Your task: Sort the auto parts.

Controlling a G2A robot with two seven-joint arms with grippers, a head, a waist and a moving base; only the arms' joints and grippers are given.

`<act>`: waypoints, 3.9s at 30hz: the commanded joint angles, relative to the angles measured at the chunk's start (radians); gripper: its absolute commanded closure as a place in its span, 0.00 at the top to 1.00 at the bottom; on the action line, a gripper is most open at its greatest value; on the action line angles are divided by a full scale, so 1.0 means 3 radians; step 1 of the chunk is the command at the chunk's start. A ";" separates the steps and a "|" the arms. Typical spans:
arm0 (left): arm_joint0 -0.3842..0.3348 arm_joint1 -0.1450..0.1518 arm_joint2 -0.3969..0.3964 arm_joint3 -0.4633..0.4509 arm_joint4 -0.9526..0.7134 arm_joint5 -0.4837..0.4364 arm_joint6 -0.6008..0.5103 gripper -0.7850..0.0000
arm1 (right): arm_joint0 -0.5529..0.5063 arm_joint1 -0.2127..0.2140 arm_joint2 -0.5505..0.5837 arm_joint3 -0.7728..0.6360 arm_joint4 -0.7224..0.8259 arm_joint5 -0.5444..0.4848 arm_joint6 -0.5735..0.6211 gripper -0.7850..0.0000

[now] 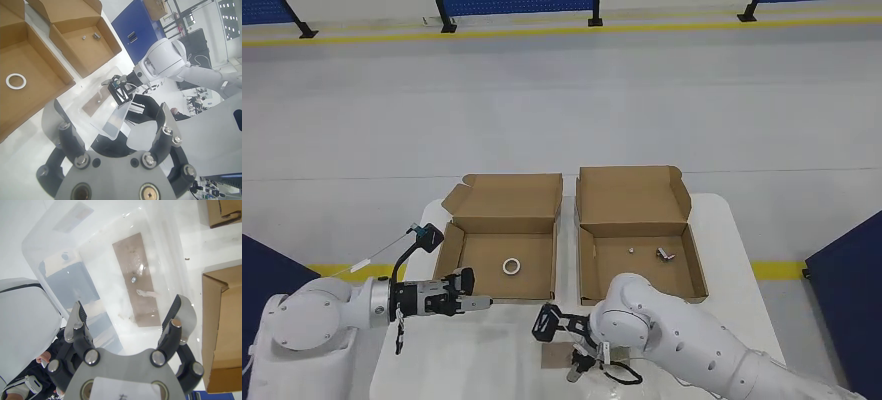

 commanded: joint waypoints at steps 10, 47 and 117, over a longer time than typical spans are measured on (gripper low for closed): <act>0.0000 0.0000 0.0000 0.0000 0.0000 0.0000 0.0000 1.00 | 0.0015 -0.0015 -0.0028 0.0014 -0.0024 0.0003 -0.0031 1.00; 0.0000 0.0000 0.0000 0.0000 0.0000 0.0000 0.0000 1.00 | 0.0016 -0.0259 -0.0415 0.0484 -0.0553 0.0072 -0.0506 1.00; 0.0000 0.0000 0.0000 0.0000 0.0000 0.0000 0.0000 1.00 | -0.0341 -0.0189 0.0128 0.0045 -0.0792 -0.0013 -0.0352 0.00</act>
